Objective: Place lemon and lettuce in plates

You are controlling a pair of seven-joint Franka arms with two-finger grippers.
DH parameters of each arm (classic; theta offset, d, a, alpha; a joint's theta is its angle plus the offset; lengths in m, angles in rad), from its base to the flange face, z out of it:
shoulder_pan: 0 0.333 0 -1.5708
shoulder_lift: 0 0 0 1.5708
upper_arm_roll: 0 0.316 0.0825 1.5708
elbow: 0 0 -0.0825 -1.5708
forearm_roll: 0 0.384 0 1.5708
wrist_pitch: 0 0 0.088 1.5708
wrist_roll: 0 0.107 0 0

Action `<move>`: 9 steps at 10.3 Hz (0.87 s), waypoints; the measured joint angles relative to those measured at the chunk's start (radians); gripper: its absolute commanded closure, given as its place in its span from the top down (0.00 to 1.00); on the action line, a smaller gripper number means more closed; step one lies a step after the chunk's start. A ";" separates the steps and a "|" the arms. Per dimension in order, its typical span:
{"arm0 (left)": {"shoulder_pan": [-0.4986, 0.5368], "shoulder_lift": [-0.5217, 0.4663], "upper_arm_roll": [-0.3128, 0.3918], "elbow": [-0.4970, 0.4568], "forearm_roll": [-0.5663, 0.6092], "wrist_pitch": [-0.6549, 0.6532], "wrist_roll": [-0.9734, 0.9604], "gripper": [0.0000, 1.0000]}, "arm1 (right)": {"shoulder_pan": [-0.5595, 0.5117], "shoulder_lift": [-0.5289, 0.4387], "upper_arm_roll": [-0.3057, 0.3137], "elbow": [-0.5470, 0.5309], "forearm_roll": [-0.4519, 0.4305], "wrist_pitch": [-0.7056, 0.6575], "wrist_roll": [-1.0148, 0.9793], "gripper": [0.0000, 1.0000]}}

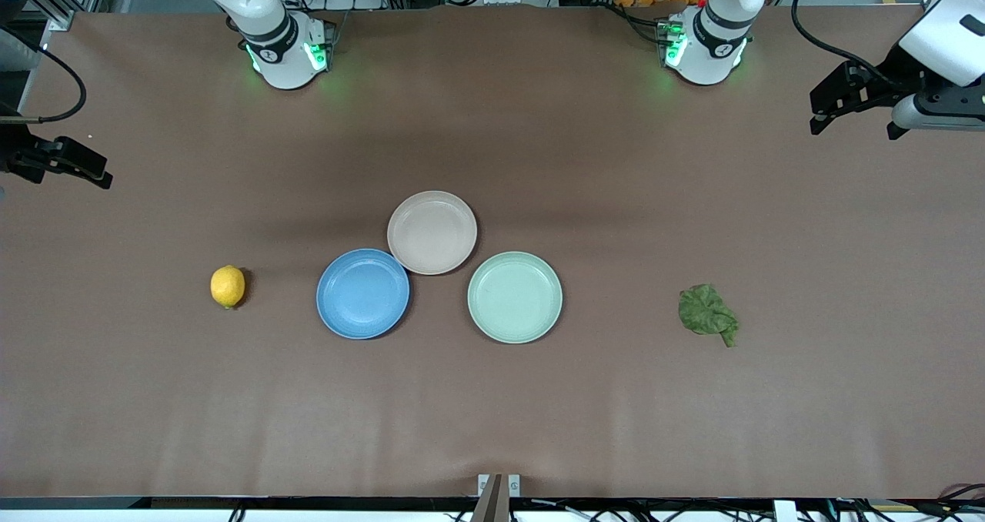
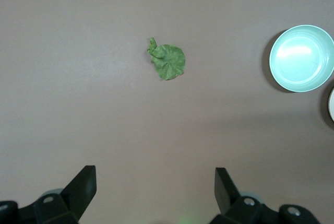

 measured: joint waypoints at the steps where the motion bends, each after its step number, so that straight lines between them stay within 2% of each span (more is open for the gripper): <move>1: 0.000 0.000 0.000 -0.001 0.000 0.000 0.000 1.00 | 0.000 0.000 0.000 0.000 0.000 0.000 0.000 1.00; 9: 0.002 0.029 0.005 -0.005 0.000 0.002 -0.003 1.00 | 0.000 0.000 0.000 0.000 0.000 0.000 0.000 1.00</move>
